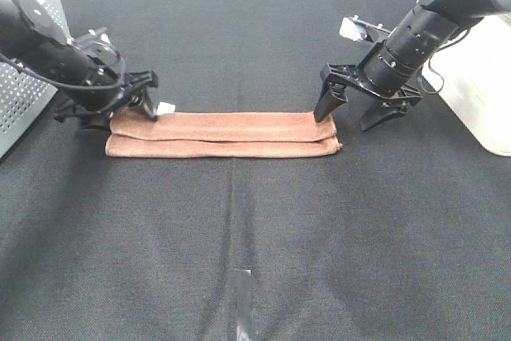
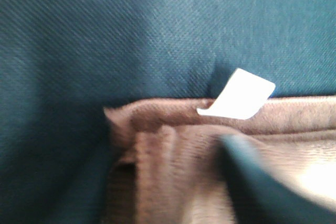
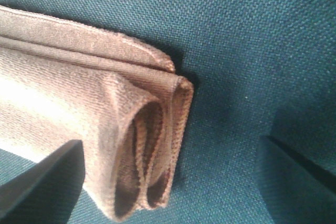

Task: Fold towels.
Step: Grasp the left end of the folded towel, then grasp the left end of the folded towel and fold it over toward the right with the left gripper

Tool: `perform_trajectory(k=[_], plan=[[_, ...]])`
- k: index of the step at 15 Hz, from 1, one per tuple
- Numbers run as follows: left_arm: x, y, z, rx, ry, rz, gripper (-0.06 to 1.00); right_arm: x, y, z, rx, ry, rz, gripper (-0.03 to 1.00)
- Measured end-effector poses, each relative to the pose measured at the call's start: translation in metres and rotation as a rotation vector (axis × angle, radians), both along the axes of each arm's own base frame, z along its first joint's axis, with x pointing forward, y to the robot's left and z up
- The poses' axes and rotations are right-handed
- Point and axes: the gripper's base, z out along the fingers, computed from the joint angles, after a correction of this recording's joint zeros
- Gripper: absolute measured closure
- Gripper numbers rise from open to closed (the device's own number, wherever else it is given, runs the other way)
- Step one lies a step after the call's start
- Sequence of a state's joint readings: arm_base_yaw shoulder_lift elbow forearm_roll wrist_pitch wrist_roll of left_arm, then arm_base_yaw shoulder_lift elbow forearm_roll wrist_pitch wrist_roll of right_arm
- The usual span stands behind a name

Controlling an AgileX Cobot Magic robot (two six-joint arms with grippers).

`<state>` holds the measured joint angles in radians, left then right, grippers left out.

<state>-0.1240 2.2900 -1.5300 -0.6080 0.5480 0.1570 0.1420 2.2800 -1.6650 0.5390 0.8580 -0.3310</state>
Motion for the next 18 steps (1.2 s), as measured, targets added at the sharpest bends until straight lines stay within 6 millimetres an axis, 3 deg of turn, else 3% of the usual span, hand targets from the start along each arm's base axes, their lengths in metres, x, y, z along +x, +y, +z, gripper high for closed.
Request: perform_trajectory(k=[2,3,7,12,14,18], plan=[[-0.002,-0.002,0.000,-0.004,0.018,-0.011,0.82,0.000,0.000,0.000,0.000,0.000,-0.001,0.15],[-0.003,-0.002,0.001,0.011,0.017,-0.029,0.88,0.000,0.000,0.000,0.000,0.000,-0.001,0.15],[-0.007,0.001,0.022,0.088,-0.004,-0.119,0.88,0.000,0.000,0.000,0.001,0.003,-0.002,0.15],[-0.008,0.025,0.089,0.221,-0.023,-0.111,0.88,-0.003,0.000,0.000,0.004,0.028,0.008,0.15],[-0.007,0.026,0.099,0.235,-0.008,-0.118,0.88,-0.003,0.000,0.000,0.005,0.031,0.007,0.15],[-0.004,-0.006,0.140,0.152,-0.006,-0.152,0.88,-0.006,0.001,0.000,0.010,0.066,0.005,0.15]])
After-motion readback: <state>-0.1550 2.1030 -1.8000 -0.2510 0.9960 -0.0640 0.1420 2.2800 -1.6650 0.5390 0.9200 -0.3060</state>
